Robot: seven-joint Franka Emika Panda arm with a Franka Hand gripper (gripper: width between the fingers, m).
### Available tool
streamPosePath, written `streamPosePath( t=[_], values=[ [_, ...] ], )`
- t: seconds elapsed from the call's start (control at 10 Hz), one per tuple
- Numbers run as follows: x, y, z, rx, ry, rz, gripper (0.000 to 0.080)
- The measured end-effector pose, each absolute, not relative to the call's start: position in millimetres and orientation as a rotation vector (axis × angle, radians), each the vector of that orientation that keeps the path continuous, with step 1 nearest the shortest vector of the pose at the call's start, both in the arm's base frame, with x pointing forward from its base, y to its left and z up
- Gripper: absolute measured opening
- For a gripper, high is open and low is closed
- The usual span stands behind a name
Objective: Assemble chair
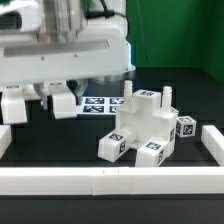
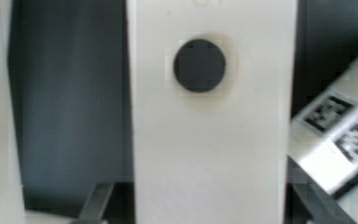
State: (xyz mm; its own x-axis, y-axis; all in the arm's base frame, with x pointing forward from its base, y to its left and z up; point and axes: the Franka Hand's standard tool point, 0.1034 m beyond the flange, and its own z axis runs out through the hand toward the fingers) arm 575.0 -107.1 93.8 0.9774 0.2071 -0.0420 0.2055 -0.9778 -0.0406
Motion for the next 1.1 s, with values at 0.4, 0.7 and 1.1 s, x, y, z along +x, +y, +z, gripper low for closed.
streamPosePath(
  t=[0.4,0.7,1.1],
  values=[
    [572.5,-107.7,88.0,-3.1,-0.166,0.088,0.0284],
    [561.3,-115.4,99.4,-3.049,0.312,0.121,0.0284],
    [566.8,-76.7,140.5,-2.955,0.716,0.102,0.0284]
  ],
)
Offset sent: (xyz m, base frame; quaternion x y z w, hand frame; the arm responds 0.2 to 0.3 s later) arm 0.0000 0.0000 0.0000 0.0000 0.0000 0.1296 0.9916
